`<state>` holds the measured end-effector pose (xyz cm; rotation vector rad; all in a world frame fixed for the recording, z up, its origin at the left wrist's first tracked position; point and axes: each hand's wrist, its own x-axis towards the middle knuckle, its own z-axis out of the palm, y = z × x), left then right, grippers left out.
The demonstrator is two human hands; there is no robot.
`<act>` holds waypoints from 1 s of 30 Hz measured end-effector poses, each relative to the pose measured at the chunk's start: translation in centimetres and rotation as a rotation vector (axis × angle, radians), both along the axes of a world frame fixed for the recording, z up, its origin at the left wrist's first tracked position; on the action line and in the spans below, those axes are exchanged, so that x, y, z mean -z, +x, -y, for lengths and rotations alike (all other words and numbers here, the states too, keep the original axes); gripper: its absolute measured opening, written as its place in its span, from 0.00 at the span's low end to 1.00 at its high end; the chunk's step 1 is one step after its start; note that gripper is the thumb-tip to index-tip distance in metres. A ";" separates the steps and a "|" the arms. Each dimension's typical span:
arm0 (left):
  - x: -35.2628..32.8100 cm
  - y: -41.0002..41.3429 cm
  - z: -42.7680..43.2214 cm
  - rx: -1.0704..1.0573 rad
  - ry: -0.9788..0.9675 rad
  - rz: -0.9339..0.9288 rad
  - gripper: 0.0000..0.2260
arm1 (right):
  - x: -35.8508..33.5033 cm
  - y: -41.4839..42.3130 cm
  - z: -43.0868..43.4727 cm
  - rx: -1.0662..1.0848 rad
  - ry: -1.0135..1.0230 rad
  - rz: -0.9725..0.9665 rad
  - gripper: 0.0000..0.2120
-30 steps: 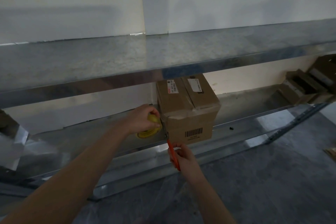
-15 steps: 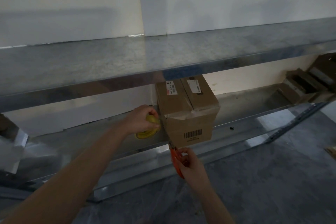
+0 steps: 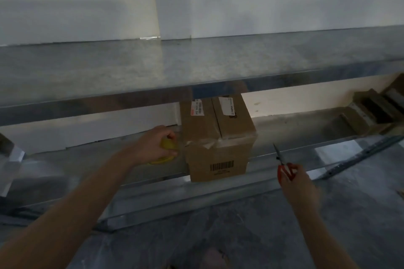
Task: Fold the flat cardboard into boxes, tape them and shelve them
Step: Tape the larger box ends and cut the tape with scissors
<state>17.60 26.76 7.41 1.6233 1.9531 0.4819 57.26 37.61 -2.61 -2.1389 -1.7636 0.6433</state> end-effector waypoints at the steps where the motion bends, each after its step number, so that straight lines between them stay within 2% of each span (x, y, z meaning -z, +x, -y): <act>1: 0.1 0.1 -0.1 -0.009 0.004 -0.002 0.18 | 0.3 -0.3 -1.9 -0.016 -0.038 0.033 0.12; 3: 0.2 0.3 -0.4 -0.032 0.016 -0.001 0.16 | 1.4 -0.7 -5.4 -0.051 -0.081 0.069 0.14; 7: 0.5 1.1 -0.6 -0.110 0.037 0.030 0.14 | 3.3 -2.4 -9.9 -0.208 -0.163 -0.183 0.16; 10: 1.0 1.8 -0.7 -0.187 0.027 0.059 0.15 | 4.9 -3.8 -12.2 -0.269 -0.144 0.030 0.11; 12: 1.1 2.1 -0.7 -0.225 0.020 0.062 0.15 | 5.3 -4.6 -13.0 -0.278 -0.070 0.043 0.11; 16: 0.8 2.5 -0.7 -0.252 0.013 0.036 0.15 | 5.9 -4.6 -13.4 -0.416 -0.041 0.096 0.21; 22: 0.6 2.1 -0.7 -0.229 -0.060 0.033 0.15 | 4.1 -1.9 -9.4 -0.656 0.106 0.299 0.31; 26: 0.2 1.5 -0.8 -0.155 -0.076 0.055 0.15 | 0.4 -0.4 -2.8 -0.722 0.270 0.208 0.31; 30: -0.3 0.9 -0.7 -0.078 -0.078 0.056 0.13 | -3.3 -3.5 4.3 -0.742 0.454 0.142 0.28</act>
